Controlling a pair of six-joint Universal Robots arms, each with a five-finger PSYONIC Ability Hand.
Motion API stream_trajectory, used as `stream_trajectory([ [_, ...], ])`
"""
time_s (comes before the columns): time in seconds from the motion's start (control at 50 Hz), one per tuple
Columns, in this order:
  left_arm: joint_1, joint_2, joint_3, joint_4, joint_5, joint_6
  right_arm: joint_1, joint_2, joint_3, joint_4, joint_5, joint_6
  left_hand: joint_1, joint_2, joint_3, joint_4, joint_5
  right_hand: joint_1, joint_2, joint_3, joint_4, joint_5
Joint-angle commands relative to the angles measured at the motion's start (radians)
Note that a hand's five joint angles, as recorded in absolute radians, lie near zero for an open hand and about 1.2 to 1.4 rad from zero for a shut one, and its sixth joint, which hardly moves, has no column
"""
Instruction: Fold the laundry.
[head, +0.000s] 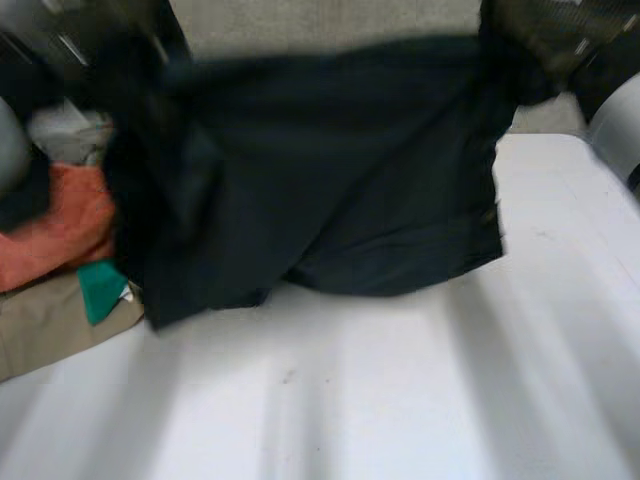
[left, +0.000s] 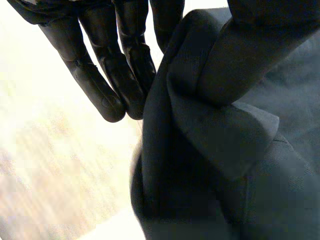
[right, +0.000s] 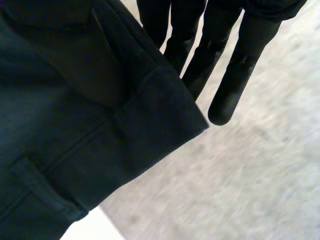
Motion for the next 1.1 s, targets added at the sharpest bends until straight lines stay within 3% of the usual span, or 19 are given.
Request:
stream_trajectory([
  [0.02,0.043,-0.043,0.278,-0.079,0.02,0.02,-0.019,0.01,-0.151,0.044,-0.014,0.101,0.245,0.203,0.213,0.202,0.223,0.284,0.225,0.221,0.202,0.232],
  [0.18,0.043,-0.323,0.439,-0.098,0.026,0.032,-0.011,0.146,-0.199,0.038,0.006,0.116,0.245,0.203,0.213,0.202,0.223,0.284,0.225,0.221,0.202,0.232],
  [0.3,0.041,-0.579,0.549,0.032,0.033,0.099,0.036,0.284,-0.188,0.003,0.058,0.129,0.245,0.203,0.213,0.202,0.223,0.284,0.225,0.221,0.202,0.232],
  [0.38,0.049,-0.814,0.679,0.14,0.02,0.182,0.07,0.406,-0.187,-0.1,0.159,0.123,0.245,0.203,0.213,0.202,0.223,0.284,0.225,0.221,0.202,0.232],
  [0.48,0.052,-1.024,0.822,0.207,0.016,0.242,0.119,0.554,-0.181,-0.345,0.373,0.046,0.245,0.203,0.213,0.202,0.223,0.284,0.225,0.221,0.202,0.232],
  [0.52,0.053,-1.075,0.865,0.232,0.02,0.259,0.13,0.599,-0.185,-0.432,0.41,0.023,0.245,0.203,0.213,0.202,0.223,0.284,0.225,0.221,0.202,0.232],
  [0.54,0.058,-1.115,0.9,0.258,0.022,0.271,0.138,0.646,-0.188,-0.525,0.406,0.011,0.117,0.076,0.086,0.074,0.095,0.129,0.071,0.067,0.048,0.077],
  [0.58,0.064,-1.144,0.933,0.279,0.019,0.278,0.145,0.703,-0.197,-0.621,0.377,0.012,-0.263,-0.305,-0.295,-0.306,-0.286,-0.512,-0.57,-0.574,-0.593,-0.564],
  [0.6,0.067,-1.155,0.942,0.289,0.017,0.279,0.148,0.735,-0.205,-0.659,0.354,0.014,-0.518,-0.56,-0.55,-0.561,-0.541,-0.823,-0.882,-0.886,-0.905,-0.875],
  [0.62,0.073,-1.169,0.954,0.302,0.011,0.281,0.152,0.793,-0.226,-0.74,0.308,0.02,-0.977,-1.018,-1.008,-1.02,-0.999,-0.938,-0.997,-1.0,-1.02,-0.99],
  [0.7,0.078,-1.157,0.944,0.332,-0.016,0.273,0.138,0.855,-0.263,-0.821,0.254,0.024,-0.977,-1.018,-1.008,-1.02,-0.999,-0.938,-0.997,-1.0,-1.02,-0.99],
  [0.82,0.082,-1.036,0.824,0.339,-0.072,0.258,0.102,0.793,-0.277,-0.695,0.297,0.05,-0.977,-1.018,-1.008,-1.02,-0.999,-0.938,-0.997,-1.0,-1.02,-0.99],
  [0.92,0.076,-0.867,0.627,0.332,-0.098,0.262,0.083,0.661,-0.253,-0.462,0.262,0.109,-0.977,-1.018,-1.008,-1.02,-0.999,-0.938,-0.997,-1.0,-1.02,-0.99],
  [1.1,0.018,-0.457,0.071,0.221,-0.092,0.265,0.005,0.457,-0.161,0.079,0.004,0.072,-0.977,-1.018,-1.008,-1.02,-0.999,-0.938,-0.997,-1.0,-1.02,-0.99],
])
